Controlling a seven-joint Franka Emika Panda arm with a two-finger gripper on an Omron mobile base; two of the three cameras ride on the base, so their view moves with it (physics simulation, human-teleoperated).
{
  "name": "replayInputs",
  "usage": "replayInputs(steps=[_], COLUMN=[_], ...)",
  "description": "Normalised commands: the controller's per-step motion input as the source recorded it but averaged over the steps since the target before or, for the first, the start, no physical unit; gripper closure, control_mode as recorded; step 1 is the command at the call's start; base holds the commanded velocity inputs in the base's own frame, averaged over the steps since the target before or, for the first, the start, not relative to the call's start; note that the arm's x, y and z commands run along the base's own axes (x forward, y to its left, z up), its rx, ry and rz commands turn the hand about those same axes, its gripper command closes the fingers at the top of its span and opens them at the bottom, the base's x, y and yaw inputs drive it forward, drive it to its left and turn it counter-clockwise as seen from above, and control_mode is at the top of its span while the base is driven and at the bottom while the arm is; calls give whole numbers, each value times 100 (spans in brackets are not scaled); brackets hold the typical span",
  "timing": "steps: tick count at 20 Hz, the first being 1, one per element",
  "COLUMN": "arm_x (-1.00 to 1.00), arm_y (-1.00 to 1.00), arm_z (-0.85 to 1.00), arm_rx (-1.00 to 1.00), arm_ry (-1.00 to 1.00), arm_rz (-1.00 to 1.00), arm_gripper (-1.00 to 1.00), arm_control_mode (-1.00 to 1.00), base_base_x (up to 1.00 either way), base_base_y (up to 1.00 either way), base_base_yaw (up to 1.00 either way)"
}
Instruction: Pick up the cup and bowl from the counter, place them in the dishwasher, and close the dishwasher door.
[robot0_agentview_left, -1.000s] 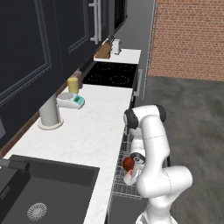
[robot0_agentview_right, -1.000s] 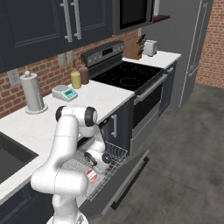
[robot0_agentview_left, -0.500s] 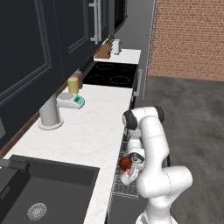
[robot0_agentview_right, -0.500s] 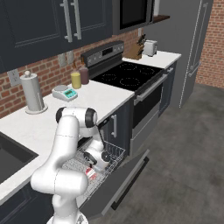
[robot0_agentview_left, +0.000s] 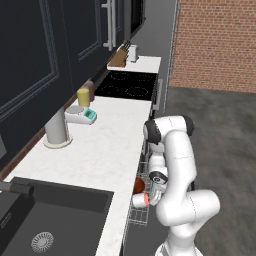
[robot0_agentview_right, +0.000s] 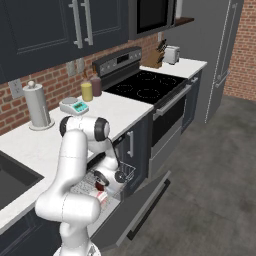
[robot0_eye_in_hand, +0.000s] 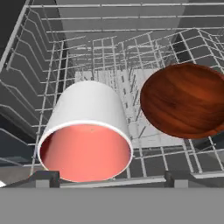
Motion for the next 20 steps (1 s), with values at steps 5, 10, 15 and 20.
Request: replayInputs(steps=[5, 10, 15, 20], arm_x=[-11, -44, -56, -13], arm_y=[12, -1, -35, -33], arm_z=[86, 73, 66, 64], arm_rx=[-1, -3, -5, -5], arm_ry=[-15, -16, -7, 0], arm_rz=[0, 0, 0, 0], arm_gripper=[-100, -100, -100, -100], arm_control_mode=[-100, -100, -100, -100], base_base_x=[0, 0, 0, 0], base_base_y=[0, 0, 0, 0], base_base_yaw=[0, 0, 0, 0])
